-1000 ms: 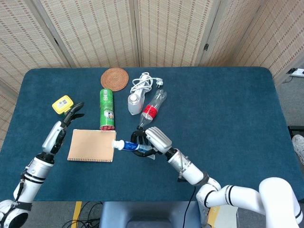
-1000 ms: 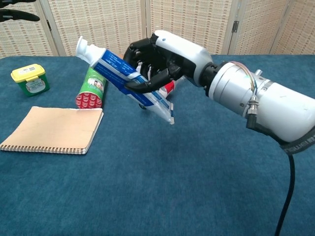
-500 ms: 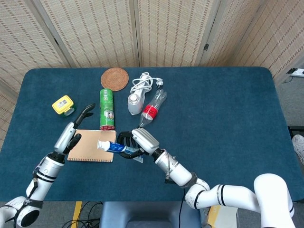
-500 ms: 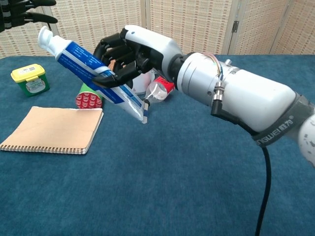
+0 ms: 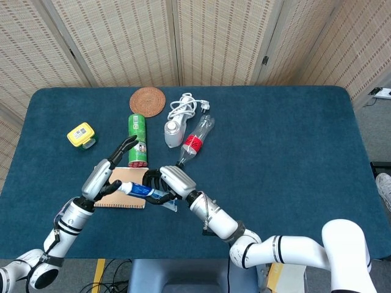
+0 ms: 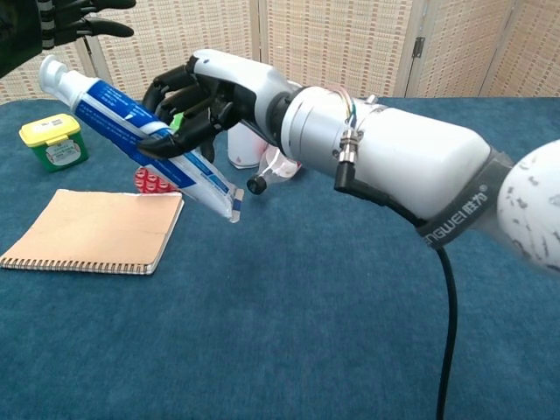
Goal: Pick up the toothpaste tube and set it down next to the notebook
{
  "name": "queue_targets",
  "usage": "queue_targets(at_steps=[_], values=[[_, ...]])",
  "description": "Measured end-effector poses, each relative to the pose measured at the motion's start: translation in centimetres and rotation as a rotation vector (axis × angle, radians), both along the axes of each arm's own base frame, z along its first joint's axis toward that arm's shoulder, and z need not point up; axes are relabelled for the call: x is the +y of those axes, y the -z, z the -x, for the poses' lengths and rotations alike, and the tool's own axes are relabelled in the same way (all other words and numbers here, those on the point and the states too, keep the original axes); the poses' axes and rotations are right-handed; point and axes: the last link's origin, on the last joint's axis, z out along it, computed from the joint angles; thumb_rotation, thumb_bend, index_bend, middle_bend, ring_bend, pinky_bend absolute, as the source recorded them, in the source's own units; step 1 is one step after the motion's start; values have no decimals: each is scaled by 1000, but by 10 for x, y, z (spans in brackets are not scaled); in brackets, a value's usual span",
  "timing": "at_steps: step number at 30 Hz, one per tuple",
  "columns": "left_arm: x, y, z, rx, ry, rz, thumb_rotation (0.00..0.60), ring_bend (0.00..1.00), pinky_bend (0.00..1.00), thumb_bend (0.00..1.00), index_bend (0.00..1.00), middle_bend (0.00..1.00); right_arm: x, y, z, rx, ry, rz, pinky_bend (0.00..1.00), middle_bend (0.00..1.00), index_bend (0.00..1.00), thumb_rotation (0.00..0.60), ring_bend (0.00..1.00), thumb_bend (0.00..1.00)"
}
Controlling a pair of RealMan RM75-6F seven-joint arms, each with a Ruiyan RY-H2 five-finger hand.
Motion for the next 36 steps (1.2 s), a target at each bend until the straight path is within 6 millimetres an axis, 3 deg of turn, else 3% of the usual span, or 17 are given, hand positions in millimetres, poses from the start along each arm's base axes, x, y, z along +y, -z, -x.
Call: queue_targets(at_steps=[14, 36], values=[[1, 14, -6, 72, 58, -22, 0, 0, 137, 0, 0, 0, -1, 2, -12, -4, 18, -29, 650, 639, 719, 600, 592, 534], [1, 21, -6, 204, 126, -38, 0, 0, 137, 0, 0, 0, -5, 4, -12, 6, 41, -43, 650, 643, 719, 600, 592, 547]])
